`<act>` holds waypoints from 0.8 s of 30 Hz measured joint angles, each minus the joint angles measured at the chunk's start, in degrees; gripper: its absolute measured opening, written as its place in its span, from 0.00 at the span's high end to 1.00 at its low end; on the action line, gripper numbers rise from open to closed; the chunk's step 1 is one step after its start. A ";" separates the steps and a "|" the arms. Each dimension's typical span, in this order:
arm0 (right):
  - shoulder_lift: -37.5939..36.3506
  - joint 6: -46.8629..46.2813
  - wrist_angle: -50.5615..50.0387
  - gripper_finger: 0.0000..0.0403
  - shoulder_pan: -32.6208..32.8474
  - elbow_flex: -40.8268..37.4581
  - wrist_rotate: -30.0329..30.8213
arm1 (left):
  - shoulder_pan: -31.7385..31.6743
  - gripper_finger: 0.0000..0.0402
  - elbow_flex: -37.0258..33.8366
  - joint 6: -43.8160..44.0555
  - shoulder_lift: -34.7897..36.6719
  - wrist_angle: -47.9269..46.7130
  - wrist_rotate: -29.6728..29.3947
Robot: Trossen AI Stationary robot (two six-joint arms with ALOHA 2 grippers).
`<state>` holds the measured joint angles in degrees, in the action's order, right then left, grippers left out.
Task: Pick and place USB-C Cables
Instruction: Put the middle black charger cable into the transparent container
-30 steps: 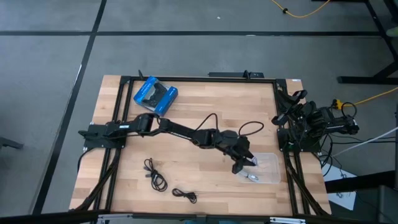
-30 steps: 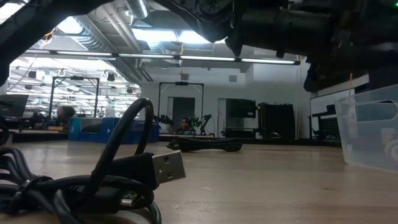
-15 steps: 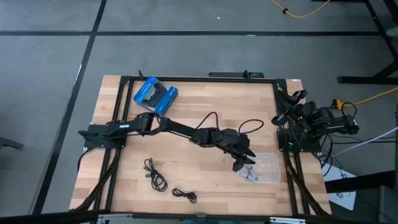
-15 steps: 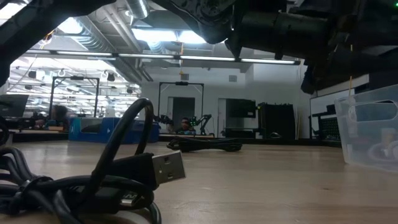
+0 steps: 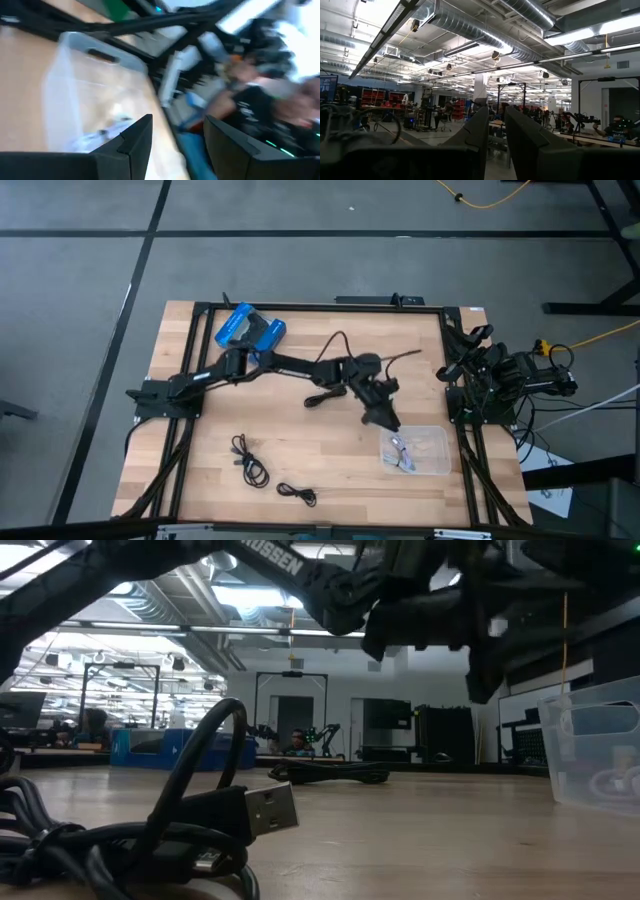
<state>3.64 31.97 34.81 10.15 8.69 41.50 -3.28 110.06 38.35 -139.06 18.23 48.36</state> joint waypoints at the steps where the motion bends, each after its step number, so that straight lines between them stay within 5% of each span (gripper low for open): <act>1: 0.00 0.00 -0.01 0.83 0.00 0.00 0.00 | -0.52 0.58 0.55 1.27 0.01 0.79 3.42; 8: 0.00 0.00 -0.04 0.83 0.00 0.00 0.04 | -2.81 0.58 5.79 9.66 2.81 2.03 22.70; 14: 0.00 0.02 -0.03 0.83 0.00 -0.01 0.07 | -6.00 0.58 8.73 20.35 5.98 1.77 28.71; 18: 0.00 0.02 -0.02 0.83 -0.01 -0.02 0.65 | -8.08 0.58 11.75 21.04 6.29 1.73 27.48; 24: 0.00 0.02 -0.02 0.83 0.00 -0.02 1.57 | -8.99 0.58 13.90 5.46 6.35 -6.91 11.69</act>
<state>3.64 31.99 34.78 10.15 8.67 43.07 -12.27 123.96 43.81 -132.71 11.32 60.05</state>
